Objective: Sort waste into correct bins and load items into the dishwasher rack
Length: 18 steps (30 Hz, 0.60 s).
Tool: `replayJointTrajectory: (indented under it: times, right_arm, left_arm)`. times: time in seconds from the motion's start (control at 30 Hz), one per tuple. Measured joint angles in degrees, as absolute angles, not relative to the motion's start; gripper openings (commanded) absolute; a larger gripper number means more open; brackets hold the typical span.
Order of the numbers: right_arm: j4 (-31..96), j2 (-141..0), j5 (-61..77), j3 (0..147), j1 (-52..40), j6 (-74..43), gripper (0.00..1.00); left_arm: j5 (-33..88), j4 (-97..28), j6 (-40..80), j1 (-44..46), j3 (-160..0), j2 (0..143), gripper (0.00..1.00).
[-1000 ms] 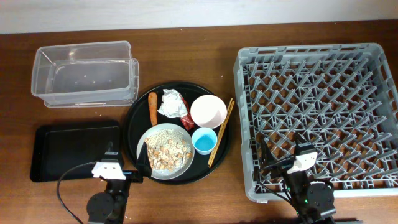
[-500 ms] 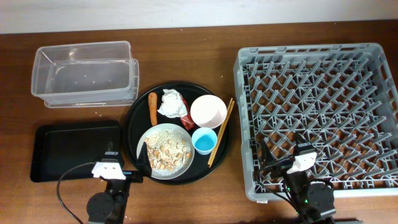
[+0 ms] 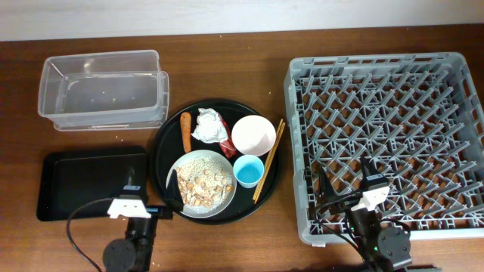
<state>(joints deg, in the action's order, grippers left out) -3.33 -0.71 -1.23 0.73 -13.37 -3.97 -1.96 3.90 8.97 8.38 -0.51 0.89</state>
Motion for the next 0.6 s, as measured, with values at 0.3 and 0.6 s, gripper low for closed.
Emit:
replayJointTrajectory:
  times: [0.3,0.6]
  right_arm:
    - [16.14,-16.08,-0.95,30.15,-13.37,-3.86,0.98]
    - [57.76,-65.19,11.73,80.12,-13.17,-3.86,0.98]
  left_arm:
    - [-2.37,-11.90,8.78,8.36,-25.74,15.51,0.99]
    - [9.08,-45.84,8.75,8.25,-70.98,67.94,0.99]
